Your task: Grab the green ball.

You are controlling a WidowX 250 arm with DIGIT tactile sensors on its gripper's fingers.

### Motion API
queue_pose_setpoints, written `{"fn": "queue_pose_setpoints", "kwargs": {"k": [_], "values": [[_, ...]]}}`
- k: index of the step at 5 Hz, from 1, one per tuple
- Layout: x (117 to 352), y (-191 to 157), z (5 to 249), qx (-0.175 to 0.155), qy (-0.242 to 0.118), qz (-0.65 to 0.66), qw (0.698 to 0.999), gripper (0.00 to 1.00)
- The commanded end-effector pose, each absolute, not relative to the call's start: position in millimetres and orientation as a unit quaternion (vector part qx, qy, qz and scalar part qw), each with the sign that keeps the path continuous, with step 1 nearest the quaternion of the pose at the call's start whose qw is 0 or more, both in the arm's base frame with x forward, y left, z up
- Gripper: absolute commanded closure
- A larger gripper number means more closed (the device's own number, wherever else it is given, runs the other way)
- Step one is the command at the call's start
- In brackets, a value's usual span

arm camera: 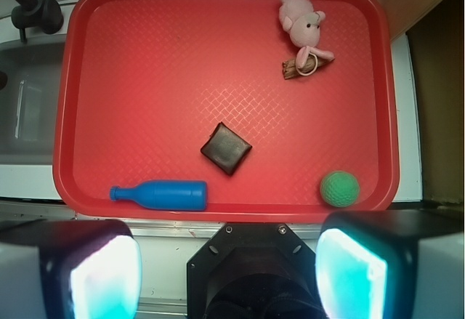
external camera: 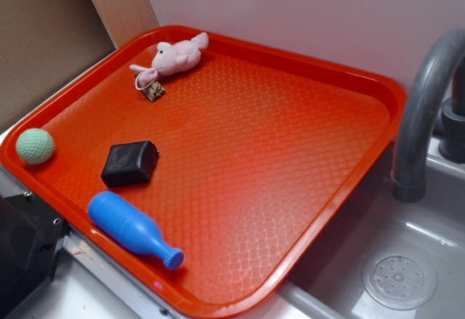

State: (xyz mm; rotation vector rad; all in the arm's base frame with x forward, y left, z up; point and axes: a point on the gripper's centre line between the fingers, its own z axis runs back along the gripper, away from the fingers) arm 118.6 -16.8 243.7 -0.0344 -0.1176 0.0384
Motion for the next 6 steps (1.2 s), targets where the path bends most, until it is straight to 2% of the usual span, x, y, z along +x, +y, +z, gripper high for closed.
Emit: {"fn": "queue_pose_setpoints", "kwargs": {"k": [1, 2, 3, 4, 5, 6], "values": [[118.6, -16.8, 243.7, -0.017, -0.059, 0.019, 0.998, 0.00], [140.8, 28.0, 209.0, 0.004, -0.016, -0.029, 0.999, 0.00], [148.0, 68.8, 177.6, 0.005, -0.022, -0.034, 0.999, 0.00], [141.7, 89.3, 139.4, 0.022, 0.017, -0.053, 0.998, 0.00], [127.1, 106.1, 106.3, 0.023, 0.038, -0.051, 0.998, 0.00], [117.5, 107.4, 71.4, 0.062, 0.062, -0.077, 0.993, 0.00]]}}
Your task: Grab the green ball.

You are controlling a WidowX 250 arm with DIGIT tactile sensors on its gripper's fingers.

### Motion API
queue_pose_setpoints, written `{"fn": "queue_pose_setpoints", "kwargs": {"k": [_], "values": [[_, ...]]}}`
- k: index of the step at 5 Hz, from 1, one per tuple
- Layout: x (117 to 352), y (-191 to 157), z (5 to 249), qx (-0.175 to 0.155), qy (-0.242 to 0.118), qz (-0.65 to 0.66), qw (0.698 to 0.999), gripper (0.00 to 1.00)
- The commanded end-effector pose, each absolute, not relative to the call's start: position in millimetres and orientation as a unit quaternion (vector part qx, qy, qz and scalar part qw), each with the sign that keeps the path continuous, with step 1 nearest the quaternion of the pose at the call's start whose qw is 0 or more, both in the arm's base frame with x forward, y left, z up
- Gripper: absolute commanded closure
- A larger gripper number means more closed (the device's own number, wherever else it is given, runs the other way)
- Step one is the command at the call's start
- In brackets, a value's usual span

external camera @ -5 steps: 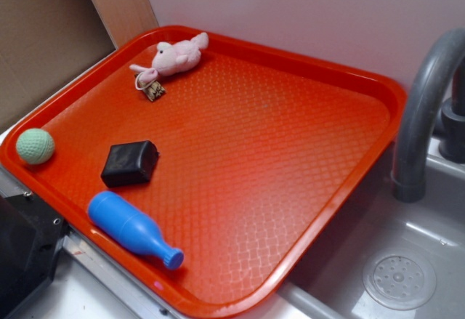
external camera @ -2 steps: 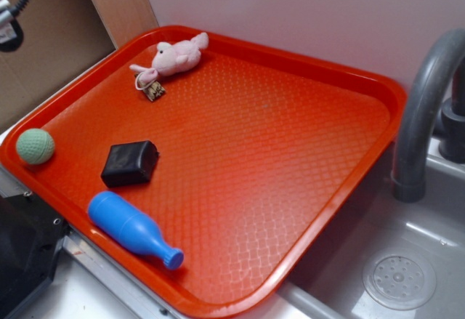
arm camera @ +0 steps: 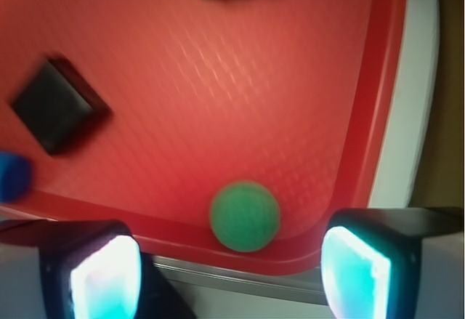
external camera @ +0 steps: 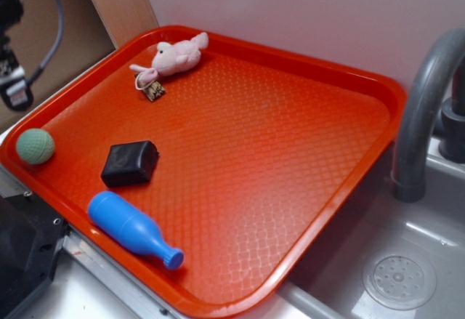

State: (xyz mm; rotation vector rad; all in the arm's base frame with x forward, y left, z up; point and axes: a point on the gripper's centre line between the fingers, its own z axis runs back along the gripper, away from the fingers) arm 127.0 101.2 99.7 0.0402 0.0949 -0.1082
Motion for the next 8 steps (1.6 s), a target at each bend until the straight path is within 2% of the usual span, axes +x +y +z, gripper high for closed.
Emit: {"fn": "queue_pose_setpoints", "kwargs": {"k": [1, 2, 3, 4, 5, 6, 7, 8], "values": [[114.8, 118.2, 53.4, 0.092, 0.063, -0.087, 0.990, 0.00], [117.4, 117.6, 39.4, 0.129, 0.069, -0.083, 0.986, 1.00], [121.3, 116.2, 40.8, 0.123, 0.050, -0.084, 0.988, 1.00], [125.3, 115.4, 37.8, 0.098, 0.059, -0.087, 0.990, 1.00], [129.5, 109.0, 46.8, 0.069, 0.058, -0.091, 0.992, 1.00], [153.4, 92.4, 93.1, 0.024, 0.026, -0.052, 0.998, 1.00], [176.0, 68.0, 147.0, -0.016, -0.048, 0.040, 0.998, 1.00], [189.9, 43.1, 200.5, -0.016, -0.118, 0.120, 0.986, 1.00]]}}
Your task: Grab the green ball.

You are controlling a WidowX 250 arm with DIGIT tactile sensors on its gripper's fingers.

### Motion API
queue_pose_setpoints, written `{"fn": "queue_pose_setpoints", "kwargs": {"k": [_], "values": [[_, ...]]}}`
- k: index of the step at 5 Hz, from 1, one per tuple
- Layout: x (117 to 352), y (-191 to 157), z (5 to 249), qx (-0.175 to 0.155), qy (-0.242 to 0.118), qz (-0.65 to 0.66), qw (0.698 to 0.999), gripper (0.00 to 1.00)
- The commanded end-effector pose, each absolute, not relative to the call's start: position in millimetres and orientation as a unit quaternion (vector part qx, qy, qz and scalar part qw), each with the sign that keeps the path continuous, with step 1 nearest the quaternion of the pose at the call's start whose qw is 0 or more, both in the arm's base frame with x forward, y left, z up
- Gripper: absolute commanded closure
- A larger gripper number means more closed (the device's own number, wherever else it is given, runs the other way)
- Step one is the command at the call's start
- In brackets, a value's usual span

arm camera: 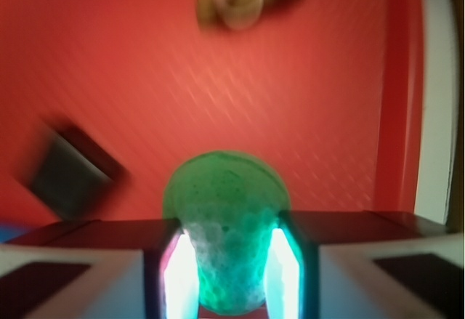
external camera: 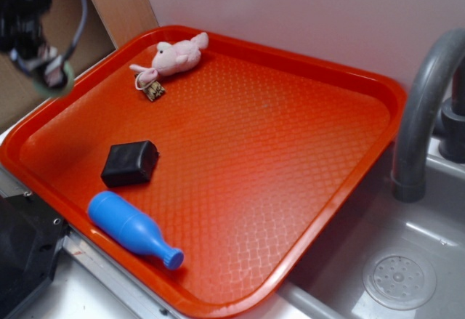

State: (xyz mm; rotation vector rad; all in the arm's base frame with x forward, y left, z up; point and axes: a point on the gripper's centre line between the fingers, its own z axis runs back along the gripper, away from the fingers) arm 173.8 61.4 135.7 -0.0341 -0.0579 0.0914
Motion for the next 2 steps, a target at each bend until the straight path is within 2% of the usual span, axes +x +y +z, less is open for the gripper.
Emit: {"fn": "queue_pose_setpoints", "kwargs": {"k": [1, 2], "values": [[208.3, 23.5, 250.5, -0.007, -0.129, 0.133, 0.983, 1.00], [210.4, 21.6, 278.6, -0.011, -0.132, 0.151, 0.980, 1.00]]}}
